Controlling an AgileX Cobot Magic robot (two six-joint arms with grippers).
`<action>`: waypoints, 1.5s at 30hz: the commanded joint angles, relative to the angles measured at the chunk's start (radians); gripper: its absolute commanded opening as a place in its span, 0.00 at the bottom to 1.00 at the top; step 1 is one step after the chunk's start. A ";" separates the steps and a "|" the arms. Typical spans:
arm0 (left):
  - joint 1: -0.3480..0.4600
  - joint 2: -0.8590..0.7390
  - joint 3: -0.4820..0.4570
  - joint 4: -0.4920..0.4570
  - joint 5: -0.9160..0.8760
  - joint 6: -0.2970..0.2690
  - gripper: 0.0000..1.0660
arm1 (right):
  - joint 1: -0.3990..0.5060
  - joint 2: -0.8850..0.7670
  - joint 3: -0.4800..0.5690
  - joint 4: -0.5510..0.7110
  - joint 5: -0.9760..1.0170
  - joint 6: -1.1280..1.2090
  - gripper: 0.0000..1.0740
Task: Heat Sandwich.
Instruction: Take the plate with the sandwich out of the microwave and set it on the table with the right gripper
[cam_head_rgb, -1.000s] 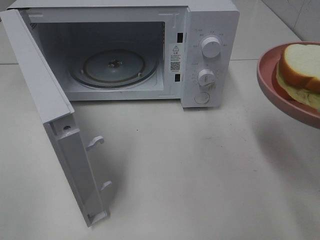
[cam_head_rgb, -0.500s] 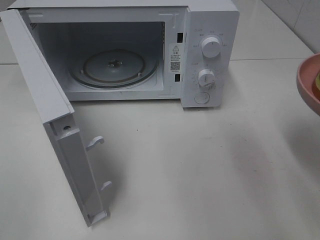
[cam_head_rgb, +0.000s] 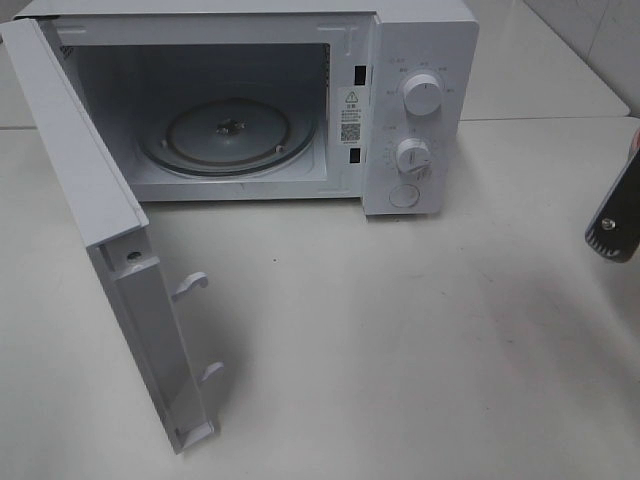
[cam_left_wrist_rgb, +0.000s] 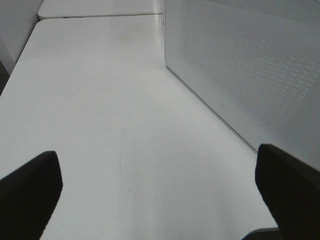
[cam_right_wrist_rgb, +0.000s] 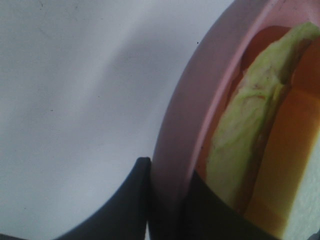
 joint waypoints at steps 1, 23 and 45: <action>0.002 -0.025 0.004 0.003 -0.014 -0.005 0.95 | -0.004 0.064 -0.038 -0.043 0.036 0.091 0.02; 0.002 -0.025 0.004 0.003 -0.014 -0.005 0.95 | -0.004 0.317 -0.098 -0.036 0.075 0.401 0.04; 0.002 -0.025 0.004 0.003 -0.014 -0.005 0.95 | -0.007 0.557 -0.098 -0.063 -0.058 0.561 0.05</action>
